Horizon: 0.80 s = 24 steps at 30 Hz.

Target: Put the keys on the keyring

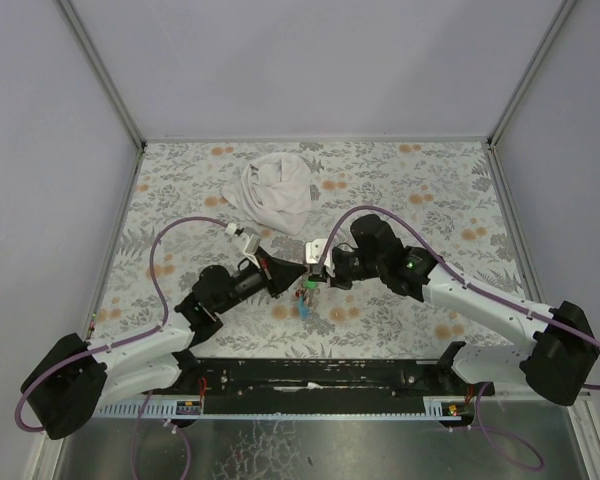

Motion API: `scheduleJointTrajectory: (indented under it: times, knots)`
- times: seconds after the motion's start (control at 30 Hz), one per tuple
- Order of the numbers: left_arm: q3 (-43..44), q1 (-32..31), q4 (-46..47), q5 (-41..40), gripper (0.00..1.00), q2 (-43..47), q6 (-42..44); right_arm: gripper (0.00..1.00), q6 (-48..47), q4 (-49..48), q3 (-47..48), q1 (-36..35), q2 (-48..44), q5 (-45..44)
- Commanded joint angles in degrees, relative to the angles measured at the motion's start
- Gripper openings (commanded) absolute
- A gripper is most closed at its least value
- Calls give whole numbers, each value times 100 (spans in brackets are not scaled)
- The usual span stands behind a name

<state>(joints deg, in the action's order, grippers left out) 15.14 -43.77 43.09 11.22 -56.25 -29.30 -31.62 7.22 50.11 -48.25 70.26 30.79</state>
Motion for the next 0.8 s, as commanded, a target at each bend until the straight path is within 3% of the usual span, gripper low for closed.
scheduleJointTrajectory:
  times: [0.0, 0.2, 0.37, 0.4, 0.53, 0.77]
  knots:
    - [20, -1, 233, -227, 0, 54, -106, 0, -375, 502, 353, -27, 50, 790]
    - [-460, -37, 1382, -573, 0, -246, -769, 0, -229, 171, 372, -27, 197, 1039]
    - [-542, -64, 1474, -770, 0, -164, -749, 0, 435, -543, -157, -23, -210, -101]
    - [-538, -62, 1431, -766, 0, -133, -718, 3, 563, -727, -306, -22, -360, -427]
    - [-600, -71, 1504, -757, 0, -93, -728, 37, 725, -1094, -677, -24, -761, -542]
    - [-622, -75, 1591, -698, 0, -144, -790, 47, 1089, -1953, -959, -26, -799, -274]
